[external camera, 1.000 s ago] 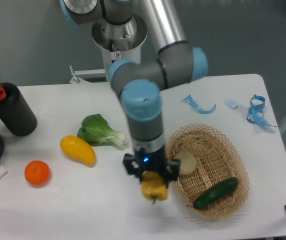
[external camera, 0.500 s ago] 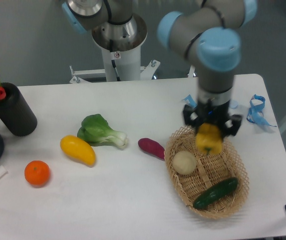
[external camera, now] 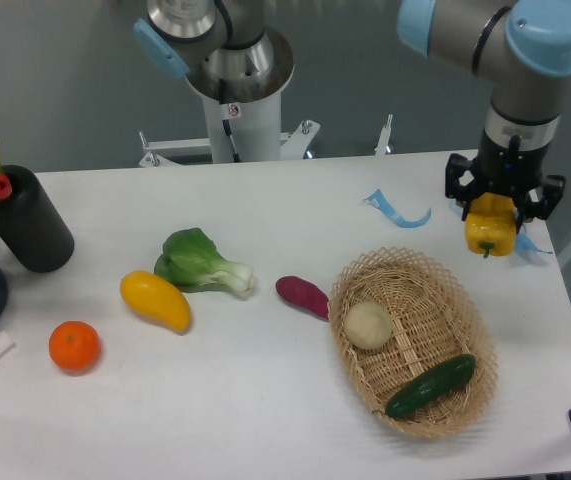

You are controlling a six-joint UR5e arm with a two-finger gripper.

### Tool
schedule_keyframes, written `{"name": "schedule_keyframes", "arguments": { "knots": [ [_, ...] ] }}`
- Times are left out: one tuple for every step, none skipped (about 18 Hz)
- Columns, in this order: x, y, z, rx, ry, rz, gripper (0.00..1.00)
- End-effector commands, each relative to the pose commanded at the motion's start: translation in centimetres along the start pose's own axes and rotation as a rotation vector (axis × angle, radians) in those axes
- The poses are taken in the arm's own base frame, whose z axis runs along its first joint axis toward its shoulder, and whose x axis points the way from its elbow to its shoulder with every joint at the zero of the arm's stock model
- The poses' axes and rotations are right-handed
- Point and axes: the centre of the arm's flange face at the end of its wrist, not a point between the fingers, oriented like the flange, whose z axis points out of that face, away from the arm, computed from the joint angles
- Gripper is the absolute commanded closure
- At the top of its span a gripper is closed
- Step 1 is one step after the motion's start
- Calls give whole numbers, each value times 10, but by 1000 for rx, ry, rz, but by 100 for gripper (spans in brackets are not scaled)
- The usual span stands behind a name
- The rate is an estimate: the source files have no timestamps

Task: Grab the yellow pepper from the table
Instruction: 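Carry the held pepper over the basket toward the blue ribbons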

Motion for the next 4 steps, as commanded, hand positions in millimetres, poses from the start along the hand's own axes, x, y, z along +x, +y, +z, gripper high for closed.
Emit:
{"name": "schedule_keyframes", "arguments": {
  "knots": [
    [-1, 2, -1, 13, 2, 11, 62],
    [-3, 7, -5, 20, -1, 10, 62],
    [-4, 12, -4, 21, 1, 4, 62],
    [-4, 13, -5, 23, 2, 1, 62]
  ]
}}
